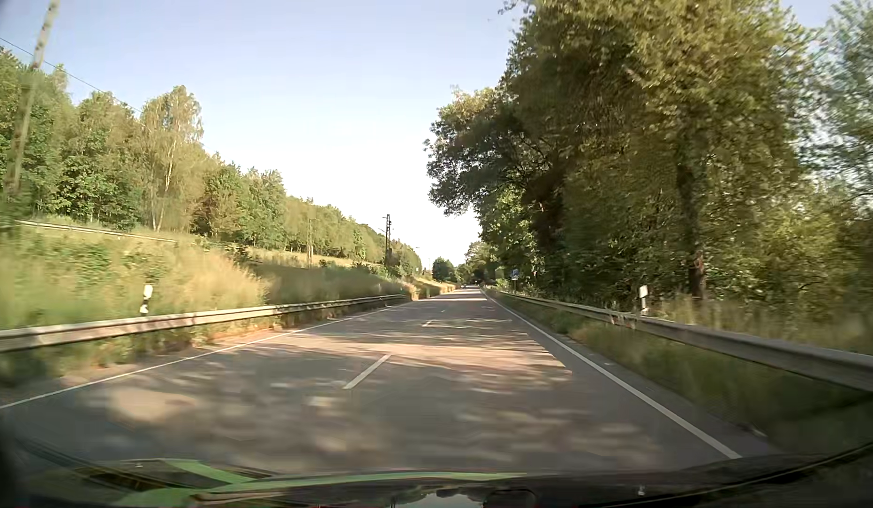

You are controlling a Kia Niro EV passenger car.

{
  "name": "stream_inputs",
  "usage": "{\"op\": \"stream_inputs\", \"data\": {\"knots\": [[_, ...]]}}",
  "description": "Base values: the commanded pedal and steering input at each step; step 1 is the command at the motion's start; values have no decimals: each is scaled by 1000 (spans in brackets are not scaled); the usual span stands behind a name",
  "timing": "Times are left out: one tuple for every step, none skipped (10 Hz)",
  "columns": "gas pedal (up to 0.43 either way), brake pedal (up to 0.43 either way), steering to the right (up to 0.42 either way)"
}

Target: Follow the waypoints while adhering to traffic rules and regulations

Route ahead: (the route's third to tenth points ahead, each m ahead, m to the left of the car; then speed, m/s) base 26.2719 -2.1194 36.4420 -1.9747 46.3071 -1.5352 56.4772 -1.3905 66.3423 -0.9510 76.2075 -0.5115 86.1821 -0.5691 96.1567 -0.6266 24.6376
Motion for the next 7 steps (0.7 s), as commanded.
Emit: {"op": "stream_inputs", "data": {"knots": [[260,0,0],[280,0,-1],[299,0,0],[299,0,0],[299,0,0],[299,0,0],[280,0,0]]}}
